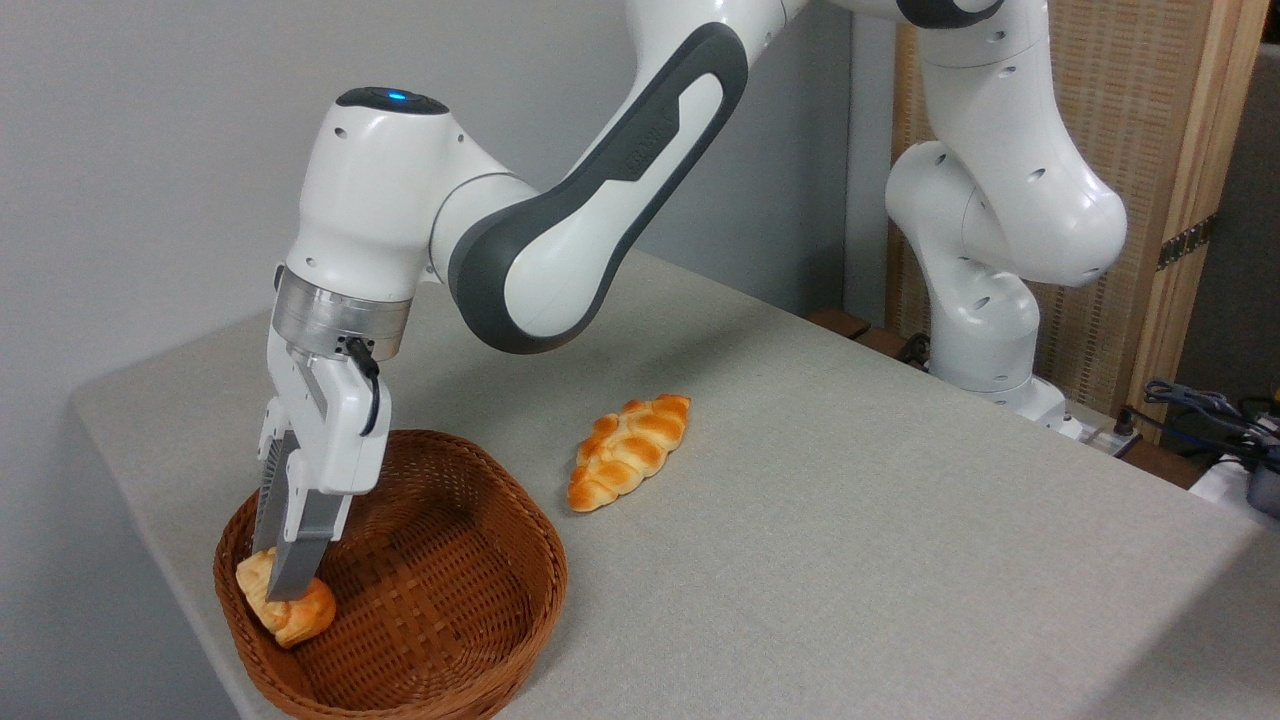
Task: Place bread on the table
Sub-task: 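Close the gripper on the round golden bun inside the basket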
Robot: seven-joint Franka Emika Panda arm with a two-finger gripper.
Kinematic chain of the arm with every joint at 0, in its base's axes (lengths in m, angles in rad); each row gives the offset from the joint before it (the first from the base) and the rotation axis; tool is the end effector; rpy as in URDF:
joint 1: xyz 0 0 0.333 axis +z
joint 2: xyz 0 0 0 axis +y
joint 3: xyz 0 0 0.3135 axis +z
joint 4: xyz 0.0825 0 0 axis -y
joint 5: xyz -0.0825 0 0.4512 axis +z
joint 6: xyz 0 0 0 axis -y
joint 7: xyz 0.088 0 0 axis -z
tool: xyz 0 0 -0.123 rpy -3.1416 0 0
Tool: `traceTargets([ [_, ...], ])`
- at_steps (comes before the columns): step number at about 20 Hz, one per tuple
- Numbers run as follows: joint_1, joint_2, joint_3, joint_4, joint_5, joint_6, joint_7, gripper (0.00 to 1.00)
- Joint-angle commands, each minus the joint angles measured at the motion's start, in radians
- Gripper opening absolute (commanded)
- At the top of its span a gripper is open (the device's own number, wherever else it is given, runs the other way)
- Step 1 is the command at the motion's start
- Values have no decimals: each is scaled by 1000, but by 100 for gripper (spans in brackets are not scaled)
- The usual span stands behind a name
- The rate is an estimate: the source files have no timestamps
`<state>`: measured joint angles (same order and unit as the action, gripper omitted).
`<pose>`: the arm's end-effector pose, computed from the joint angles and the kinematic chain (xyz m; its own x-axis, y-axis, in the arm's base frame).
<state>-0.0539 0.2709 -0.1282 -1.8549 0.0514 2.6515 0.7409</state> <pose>0.7167 -0.1278 0.3846 0.4863 -0.7937 0.3654 -0.7200 -0.6009 -0.3471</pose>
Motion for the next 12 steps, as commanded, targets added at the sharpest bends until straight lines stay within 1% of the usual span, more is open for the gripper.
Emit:
traceTargets([
  [1, 16, 1, -25, 5, -2, 7, -5, 6],
  [2, 16, -4, -25, 5, -24, -7, -5, 0],
  [3, 16, -4, -25, 6, -45, -15, -2, 0],
  [10, 16, -21, -25, 8, -51, -16, -2, 0],
  [12, 22, -30, -25, 10, -53, -30, -3, 0],
])
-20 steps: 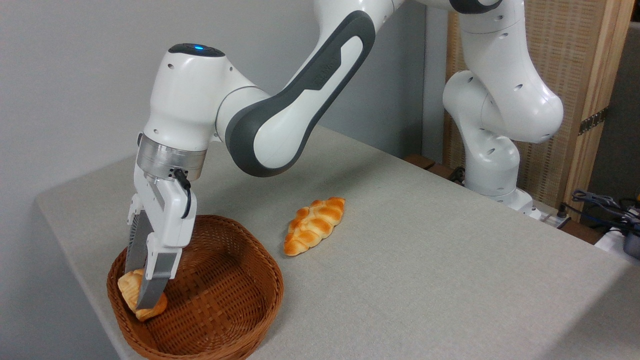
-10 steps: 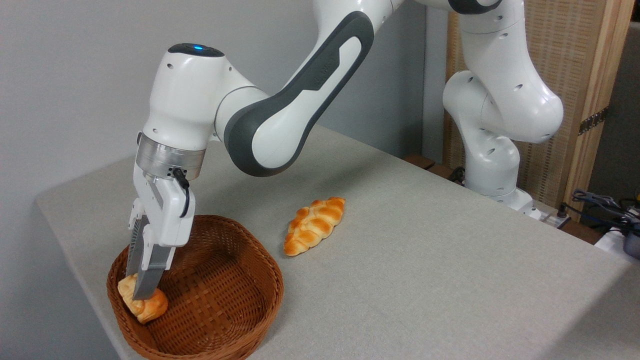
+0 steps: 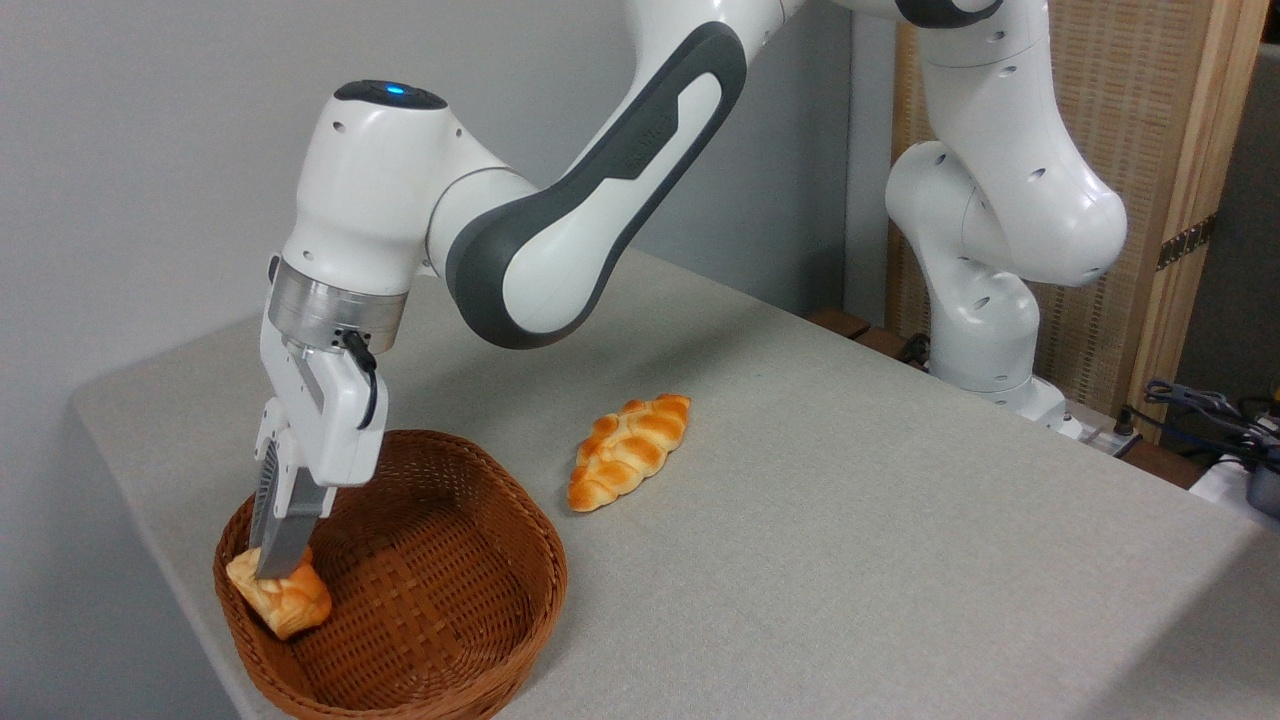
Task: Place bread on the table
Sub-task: 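Lift the bun out of the basket and carry it past the braided loaf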
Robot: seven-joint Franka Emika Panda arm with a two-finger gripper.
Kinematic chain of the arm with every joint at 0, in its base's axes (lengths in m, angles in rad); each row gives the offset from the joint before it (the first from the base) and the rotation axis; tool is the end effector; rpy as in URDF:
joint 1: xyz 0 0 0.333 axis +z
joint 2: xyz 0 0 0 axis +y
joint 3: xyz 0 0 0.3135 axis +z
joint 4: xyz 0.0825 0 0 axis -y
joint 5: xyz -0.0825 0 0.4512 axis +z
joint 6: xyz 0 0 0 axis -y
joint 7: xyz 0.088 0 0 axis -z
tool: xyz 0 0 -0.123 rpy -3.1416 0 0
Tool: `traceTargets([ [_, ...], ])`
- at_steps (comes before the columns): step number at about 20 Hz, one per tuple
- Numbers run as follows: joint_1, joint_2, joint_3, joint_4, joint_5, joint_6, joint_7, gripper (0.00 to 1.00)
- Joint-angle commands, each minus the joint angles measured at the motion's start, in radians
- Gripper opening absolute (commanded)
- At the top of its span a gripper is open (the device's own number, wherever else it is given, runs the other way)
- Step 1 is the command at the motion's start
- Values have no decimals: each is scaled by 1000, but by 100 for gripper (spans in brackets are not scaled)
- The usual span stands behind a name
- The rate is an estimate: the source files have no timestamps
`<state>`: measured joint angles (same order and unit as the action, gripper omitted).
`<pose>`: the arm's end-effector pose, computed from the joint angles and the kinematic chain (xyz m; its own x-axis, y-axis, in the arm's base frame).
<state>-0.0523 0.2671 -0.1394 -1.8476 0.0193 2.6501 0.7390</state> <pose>0.7170 -0.1337 0.3916 0.4923 -0.7770 0.3923 -0.7130 -0.6185 -0.3303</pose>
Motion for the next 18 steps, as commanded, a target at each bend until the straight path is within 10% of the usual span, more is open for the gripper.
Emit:
traceTargets([
  [1, 31, -29, -14, 7, -21, -53, -1, 0],
  [6, 37, -142, -8, 21, -85, -197, 0, 0],
  [10, 37, -276, 3, 21, -125, -517, 0, 0],
  [14, 35, -331, 55, 18, -110, -902, 112, 0],
  [18, 35, -328, 93, 4, 8, -1106, 225, 0],
])
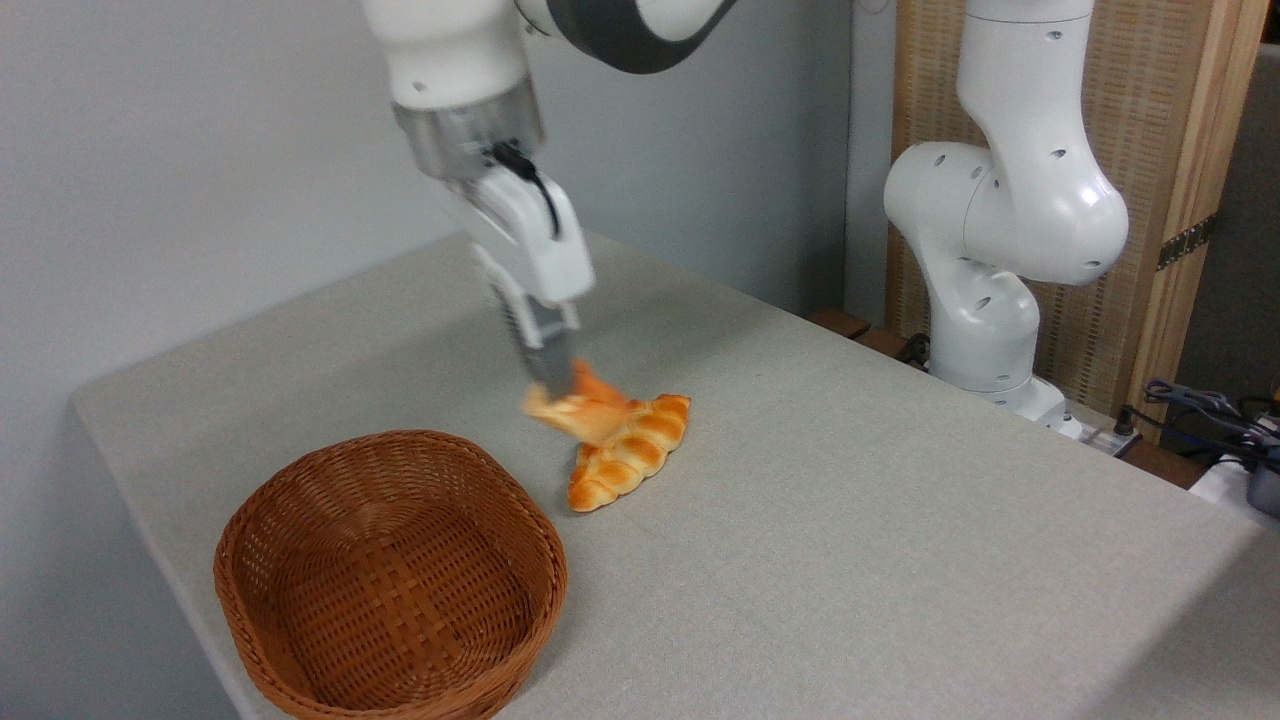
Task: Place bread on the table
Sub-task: 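Lift the bun out of the basket and carry it past the braided loaf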
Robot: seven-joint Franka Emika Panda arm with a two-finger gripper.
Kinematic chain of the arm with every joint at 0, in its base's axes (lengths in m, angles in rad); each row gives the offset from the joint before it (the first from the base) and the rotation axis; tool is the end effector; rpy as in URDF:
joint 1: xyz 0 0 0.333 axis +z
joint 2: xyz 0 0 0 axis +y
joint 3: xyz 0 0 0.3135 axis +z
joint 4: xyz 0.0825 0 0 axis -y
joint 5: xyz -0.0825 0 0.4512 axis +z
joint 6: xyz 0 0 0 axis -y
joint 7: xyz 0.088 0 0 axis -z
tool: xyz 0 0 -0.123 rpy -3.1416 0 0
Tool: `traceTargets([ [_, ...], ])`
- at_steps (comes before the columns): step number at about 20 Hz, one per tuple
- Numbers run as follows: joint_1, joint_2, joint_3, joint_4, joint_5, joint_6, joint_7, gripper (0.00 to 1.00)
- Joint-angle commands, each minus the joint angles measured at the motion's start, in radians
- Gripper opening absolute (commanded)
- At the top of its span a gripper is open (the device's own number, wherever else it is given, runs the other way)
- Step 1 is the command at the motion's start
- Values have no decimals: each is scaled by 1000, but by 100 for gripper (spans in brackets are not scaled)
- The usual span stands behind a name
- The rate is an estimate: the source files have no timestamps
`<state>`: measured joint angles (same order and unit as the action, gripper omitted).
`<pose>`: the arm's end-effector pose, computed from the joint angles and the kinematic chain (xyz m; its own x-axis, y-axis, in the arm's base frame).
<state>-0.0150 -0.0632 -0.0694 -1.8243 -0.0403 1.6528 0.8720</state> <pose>0.5929 -0.0555 0.5149 0.5789 -0.8143 -0.0427 -0.8079 -0.5798 0.1055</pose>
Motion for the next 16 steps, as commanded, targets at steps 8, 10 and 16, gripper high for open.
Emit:
traceTargets([
  [8, -2, 13, 76, -197, 241, -72, 249, 93],
  [10, -2, 14, 77, -205, 243, -58, 248, 100],
  [16, -2, 22, 77, -213, 241, -15, 242, 100],
])
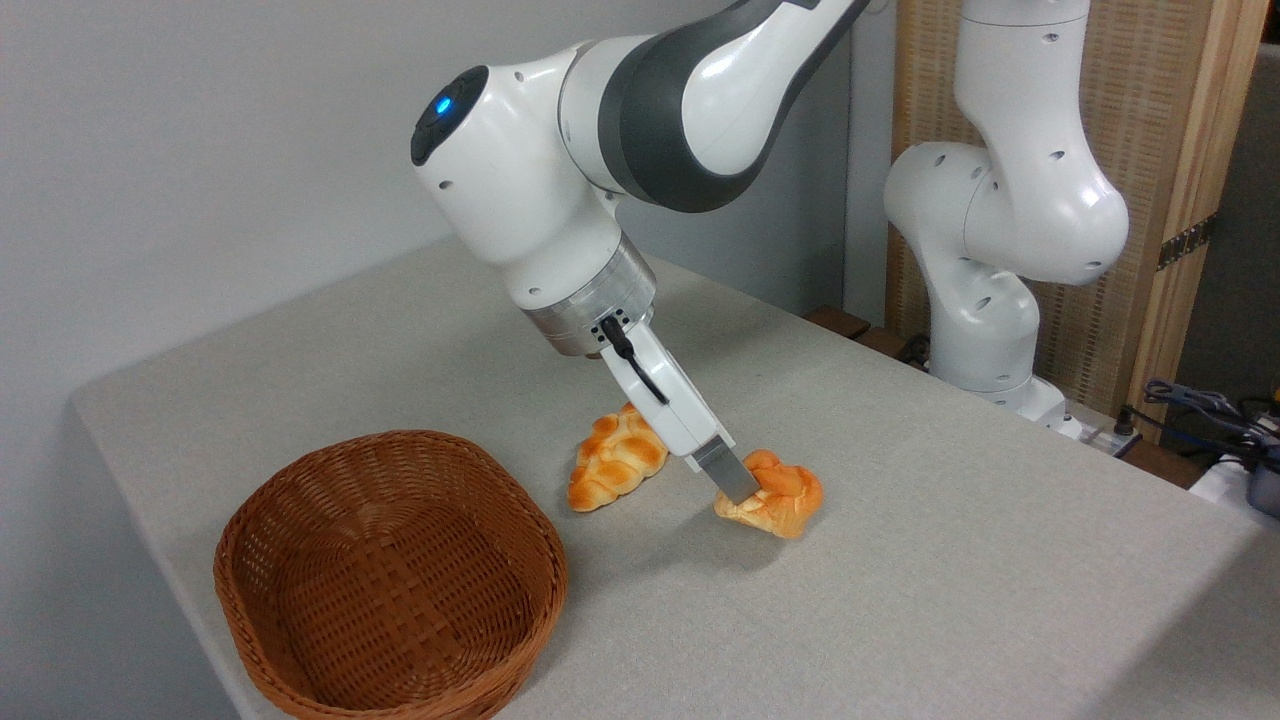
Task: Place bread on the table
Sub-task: 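Lower the bun onto the table beside the braided loaf and release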
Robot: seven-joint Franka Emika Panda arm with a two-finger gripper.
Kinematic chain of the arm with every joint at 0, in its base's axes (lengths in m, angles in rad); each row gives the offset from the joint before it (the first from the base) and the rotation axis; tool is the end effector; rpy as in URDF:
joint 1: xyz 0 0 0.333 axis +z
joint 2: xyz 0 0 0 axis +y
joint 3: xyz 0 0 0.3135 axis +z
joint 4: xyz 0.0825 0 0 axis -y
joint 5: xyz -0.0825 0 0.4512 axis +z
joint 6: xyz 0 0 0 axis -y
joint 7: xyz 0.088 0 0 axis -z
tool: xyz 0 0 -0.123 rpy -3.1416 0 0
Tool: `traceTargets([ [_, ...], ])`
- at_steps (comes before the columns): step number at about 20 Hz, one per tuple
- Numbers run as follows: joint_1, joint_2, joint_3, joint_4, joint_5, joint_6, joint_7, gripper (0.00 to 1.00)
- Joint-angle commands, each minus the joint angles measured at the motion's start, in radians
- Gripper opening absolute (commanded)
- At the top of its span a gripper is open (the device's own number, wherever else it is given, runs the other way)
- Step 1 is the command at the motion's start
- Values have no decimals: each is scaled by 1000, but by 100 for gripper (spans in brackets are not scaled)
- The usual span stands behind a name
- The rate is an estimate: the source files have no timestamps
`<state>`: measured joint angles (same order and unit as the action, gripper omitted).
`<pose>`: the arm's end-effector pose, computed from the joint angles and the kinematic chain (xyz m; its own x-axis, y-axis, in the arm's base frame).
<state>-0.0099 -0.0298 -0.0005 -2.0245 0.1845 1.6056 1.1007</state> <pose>0.5541 0.0162 0.3931 0.3426 -0.8829 -0.3212 -0.8634 -0.4306 0.2629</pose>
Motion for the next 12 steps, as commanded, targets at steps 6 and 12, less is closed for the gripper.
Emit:
traceTargets([
  [6, -7, -10, 8, -16, 13, 39, 15, 100],
  [12, -16, -24, -15, 108, -106, 50, -125, 100],
])
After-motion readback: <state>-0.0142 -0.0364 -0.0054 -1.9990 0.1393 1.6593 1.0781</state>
